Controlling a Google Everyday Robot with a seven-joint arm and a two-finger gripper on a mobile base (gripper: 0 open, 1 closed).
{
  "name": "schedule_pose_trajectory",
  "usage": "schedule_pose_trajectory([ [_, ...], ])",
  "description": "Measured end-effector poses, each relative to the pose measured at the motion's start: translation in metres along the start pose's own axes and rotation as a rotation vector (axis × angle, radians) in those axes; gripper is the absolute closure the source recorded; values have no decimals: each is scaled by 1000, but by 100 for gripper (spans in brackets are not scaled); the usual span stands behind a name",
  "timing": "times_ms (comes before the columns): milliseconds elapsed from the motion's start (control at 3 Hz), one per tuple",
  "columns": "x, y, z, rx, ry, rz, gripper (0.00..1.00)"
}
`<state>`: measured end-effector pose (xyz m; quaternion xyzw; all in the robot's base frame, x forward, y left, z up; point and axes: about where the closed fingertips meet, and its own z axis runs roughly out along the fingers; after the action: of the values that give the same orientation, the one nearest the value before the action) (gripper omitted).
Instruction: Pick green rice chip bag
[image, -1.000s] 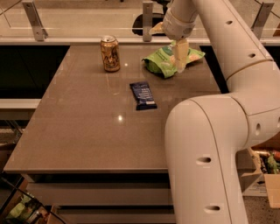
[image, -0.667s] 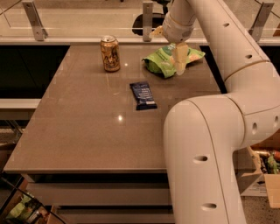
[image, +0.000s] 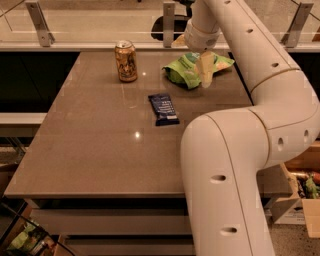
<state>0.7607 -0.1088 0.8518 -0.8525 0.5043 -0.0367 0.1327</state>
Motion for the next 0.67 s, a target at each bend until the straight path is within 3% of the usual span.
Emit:
schedule_pose_trajectory([
  [667, 2, -2, 16, -41, 42, -28, 0],
])
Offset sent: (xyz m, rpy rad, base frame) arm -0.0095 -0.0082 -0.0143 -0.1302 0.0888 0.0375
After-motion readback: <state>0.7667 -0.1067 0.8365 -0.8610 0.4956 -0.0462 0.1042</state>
